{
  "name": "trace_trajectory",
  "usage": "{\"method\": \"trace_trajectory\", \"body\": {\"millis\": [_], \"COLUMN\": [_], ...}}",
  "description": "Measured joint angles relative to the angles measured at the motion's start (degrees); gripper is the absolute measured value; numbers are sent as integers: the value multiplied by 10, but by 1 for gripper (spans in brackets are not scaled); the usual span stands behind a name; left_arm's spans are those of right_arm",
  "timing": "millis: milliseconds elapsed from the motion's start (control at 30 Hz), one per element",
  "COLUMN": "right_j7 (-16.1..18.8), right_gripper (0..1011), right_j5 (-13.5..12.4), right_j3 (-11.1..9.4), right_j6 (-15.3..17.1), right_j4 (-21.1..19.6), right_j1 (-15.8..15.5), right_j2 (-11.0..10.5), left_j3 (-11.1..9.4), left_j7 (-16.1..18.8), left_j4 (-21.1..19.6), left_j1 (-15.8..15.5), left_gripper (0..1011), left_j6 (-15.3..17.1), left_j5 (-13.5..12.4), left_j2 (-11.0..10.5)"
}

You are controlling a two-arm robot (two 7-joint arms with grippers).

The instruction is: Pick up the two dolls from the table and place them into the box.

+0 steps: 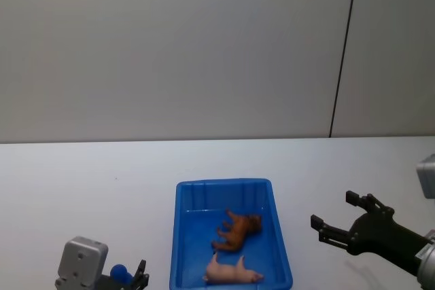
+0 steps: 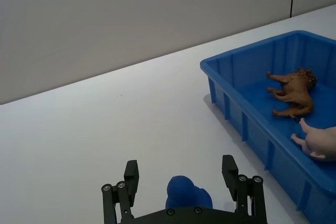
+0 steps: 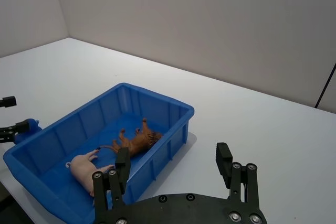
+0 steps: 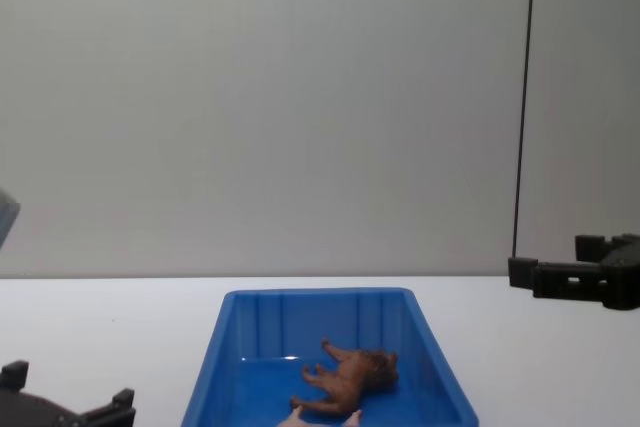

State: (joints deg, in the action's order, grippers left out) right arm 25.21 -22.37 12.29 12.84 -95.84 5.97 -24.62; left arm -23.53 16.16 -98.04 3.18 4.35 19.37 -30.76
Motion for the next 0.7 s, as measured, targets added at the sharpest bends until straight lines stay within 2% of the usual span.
{"method": "trace_trajectory", "body": {"millis": [600, 667, 700], "right_j7": [0, 0, 0], "right_gripper": [1001, 1001, 1001], "right_j5": [0, 0, 0], "right_j3": [0, 0, 0], "right_j6": [0, 0, 0], "right_j4": [0, 0, 0], "right_j1": [0, 0, 0], "right_j2": [0, 0, 0], "left_j3": [7, 8, 8], "left_j7": [-49, -52, -55], "left_j4": [74, 79, 82], "left_j1": [-16, -17, -17], "left_gripper": [1001, 990, 953], "left_j6": [-19, -20, -20], "left_j5": [1, 1, 1], "left_j2": [20, 21, 22]}}
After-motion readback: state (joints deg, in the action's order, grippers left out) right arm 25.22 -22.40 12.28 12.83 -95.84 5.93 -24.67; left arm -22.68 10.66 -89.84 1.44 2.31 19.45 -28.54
